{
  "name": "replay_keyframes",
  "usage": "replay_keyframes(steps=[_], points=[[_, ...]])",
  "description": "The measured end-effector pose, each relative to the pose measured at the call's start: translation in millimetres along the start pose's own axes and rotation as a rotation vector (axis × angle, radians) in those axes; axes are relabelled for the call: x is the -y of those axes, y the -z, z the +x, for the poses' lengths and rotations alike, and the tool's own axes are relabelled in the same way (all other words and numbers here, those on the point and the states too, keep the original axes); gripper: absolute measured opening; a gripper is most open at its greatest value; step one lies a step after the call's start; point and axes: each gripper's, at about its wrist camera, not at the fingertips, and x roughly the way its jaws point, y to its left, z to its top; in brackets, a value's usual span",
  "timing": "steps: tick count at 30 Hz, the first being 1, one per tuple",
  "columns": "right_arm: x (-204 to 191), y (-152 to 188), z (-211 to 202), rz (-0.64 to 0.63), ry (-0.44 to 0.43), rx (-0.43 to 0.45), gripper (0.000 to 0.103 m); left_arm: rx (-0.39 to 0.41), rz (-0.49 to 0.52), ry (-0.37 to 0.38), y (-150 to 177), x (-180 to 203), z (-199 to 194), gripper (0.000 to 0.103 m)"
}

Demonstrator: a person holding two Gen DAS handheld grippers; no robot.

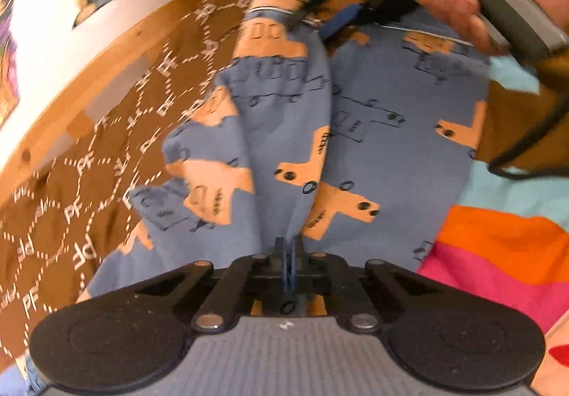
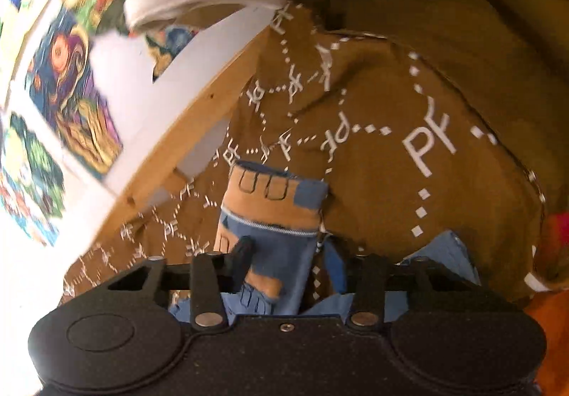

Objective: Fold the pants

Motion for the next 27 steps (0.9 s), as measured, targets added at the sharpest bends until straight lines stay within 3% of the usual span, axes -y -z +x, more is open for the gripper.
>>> replay_keyframes(steps=[2, 7, 11, 14, 19, 22, 27], points=[[2.9, 1.9, 2.1, -0.010, 0.002, -0.017, 0.024, -0.002, -0.045, 0.009, -0.4, -7.1, -1.1, 0.002], [7.7, 16.0, 4.9, -0.011, -0.014, -0.097, 0.023, 0.005, -0.085, 0.026, -3.0, -14.2, -6.0, 0.002], [12.2, 18.5, 7.5, 0.045, -0.058, -0.092, 0.023, 0.019, -0.096, 0.038, -3.5, -17.4, -12.7, 0.002], [9.0, 15.3, 5.6, 0.044, -0.080, -0.040, 0.017, 0.032, -0.084, 0.037, -3.7, -16.6, -18.3, 0.002], [3.8, 4.9, 0.7, 0.029, -0.070, 0.038, 0.017, 0.042, -0.072, 0.042, -2.7, -12.5, -22.0, 0.001], [2.9, 2.8, 0.7, 0.022, -0.060, 0.049, 0.002, 0.049, -0.076, 0.045, -3.6, -11.7, -23.9, 0.001], [-11.0, 3.4, -11.0, -0.049, -0.028, 0.094, 0.000, 0.064, -0.099, 0.048, -4.6, -15.4, -29.7, 0.001]])
